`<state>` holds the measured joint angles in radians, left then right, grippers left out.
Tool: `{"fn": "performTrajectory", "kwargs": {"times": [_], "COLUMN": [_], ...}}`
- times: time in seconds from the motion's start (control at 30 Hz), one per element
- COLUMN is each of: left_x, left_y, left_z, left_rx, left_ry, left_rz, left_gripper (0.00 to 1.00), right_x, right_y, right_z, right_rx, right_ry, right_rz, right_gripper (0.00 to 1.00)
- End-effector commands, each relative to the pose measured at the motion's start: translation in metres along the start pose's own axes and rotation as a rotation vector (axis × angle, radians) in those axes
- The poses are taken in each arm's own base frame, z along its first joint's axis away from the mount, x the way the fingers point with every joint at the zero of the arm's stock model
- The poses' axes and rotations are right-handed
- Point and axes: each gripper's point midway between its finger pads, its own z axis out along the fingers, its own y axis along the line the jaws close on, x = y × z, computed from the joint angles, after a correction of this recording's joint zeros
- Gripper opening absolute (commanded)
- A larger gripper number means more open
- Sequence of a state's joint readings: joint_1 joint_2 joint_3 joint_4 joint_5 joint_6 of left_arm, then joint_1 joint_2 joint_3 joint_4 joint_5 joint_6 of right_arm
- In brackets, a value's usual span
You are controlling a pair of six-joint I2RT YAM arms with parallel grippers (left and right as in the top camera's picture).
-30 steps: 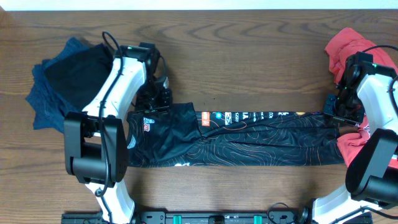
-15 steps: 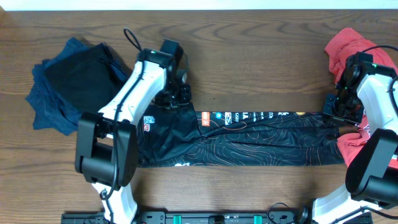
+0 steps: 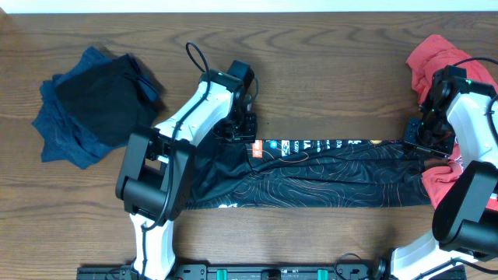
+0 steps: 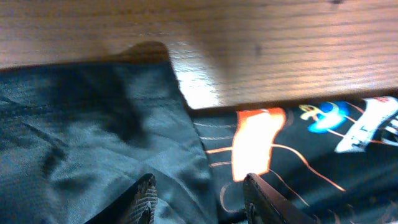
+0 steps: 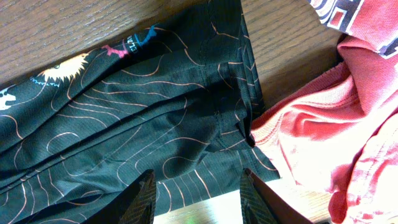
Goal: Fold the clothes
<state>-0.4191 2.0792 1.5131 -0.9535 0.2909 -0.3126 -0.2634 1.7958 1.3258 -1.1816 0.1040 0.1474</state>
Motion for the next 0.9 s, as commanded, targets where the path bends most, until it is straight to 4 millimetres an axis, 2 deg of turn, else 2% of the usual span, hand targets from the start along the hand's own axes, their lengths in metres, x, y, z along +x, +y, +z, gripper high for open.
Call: {"fn": "performTrajectory", "kwargs": {"times": [0.0, 0.27, 0.63, 0.7, 0.77, 0.83, 0.87], "left_x": [-0.001, 0.001, 0.011, 0.012, 0.011, 0.012, 0.012], "left_y": [0.014, 0.016, 0.024, 0.024, 0.024, 0.024, 0.024], "left_z": [0.01, 0.01, 0.028, 0.028, 0.028, 0.028, 0.027], "left_rx": [-0.065, -0.085, -0.095, -0.095, -0.095, -0.095, -0.094], "left_ry": [0.009, 0.009, 0.031, 0.031, 0.031, 0.032, 0.034], "left_rz": [-0.032, -0.053, -0.076, -0.076, -0.076, -0.076, -0.076], "left_gripper": [0.47, 0.47, 0.46, 0.39, 0.23, 0.11, 0.08], "right_x": [-0.001, -0.002, -0.002, -0.002, -0.002, -0.002, -0.002], "right_y": [-0.002, -0.002, -0.002, -0.002, -0.002, -0.002, -0.002], "right_z": [-0.005, -0.005, -0.005, -0.005, -0.005, -0.005, -0.005], "right_rx": [-0.006, -0.007, -0.007, -0.007, -0.007, -0.007, -0.007], "right_ry": [-0.018, -0.021, -0.021, -0.021, -0.021, -0.021, -0.021], "right_rz": [-0.006, -0.006, -0.006, -0.006, -0.006, -0.006, -0.006], "right_gripper": [0.43, 0.43, 0.43, 0.43, 0.43, 0.43, 0.43]}}
